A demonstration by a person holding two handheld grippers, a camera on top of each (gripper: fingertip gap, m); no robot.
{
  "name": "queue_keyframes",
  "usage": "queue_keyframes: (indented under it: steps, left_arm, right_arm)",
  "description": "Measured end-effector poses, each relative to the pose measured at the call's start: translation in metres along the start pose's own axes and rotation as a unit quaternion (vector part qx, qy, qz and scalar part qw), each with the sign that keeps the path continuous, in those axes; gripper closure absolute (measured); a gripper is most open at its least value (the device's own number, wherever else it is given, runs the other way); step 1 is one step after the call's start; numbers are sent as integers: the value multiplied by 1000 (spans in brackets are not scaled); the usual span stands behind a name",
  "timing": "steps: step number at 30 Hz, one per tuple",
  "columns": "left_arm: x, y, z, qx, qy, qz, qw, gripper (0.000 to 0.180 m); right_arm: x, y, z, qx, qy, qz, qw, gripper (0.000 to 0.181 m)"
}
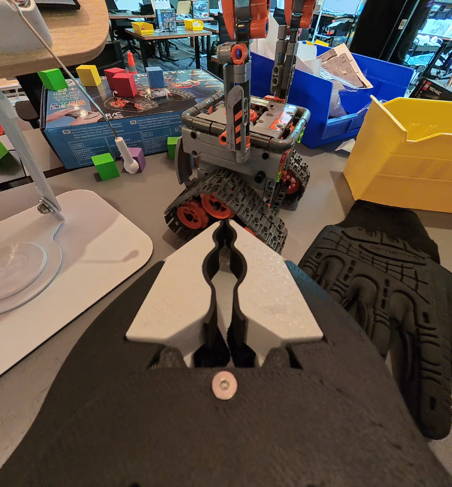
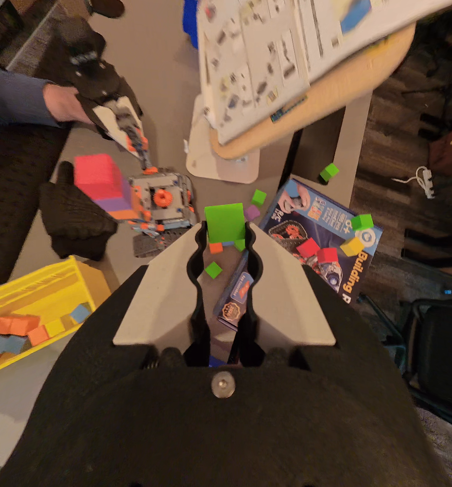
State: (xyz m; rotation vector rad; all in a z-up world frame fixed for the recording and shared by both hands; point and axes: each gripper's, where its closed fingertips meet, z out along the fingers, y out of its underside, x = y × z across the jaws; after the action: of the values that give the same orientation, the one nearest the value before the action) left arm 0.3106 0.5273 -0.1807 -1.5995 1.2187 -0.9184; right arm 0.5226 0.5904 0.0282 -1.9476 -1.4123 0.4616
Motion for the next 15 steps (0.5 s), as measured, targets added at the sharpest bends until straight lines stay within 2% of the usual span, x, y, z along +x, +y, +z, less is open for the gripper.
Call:
queue_keyframes:
  steps: [15]
  left_arm:
    - [-7, 0, -5, 5, -16, -5, 1000, 180]
  right_arm:
    - [-97, -43, 2, -108, -8, -21, 994, 154]
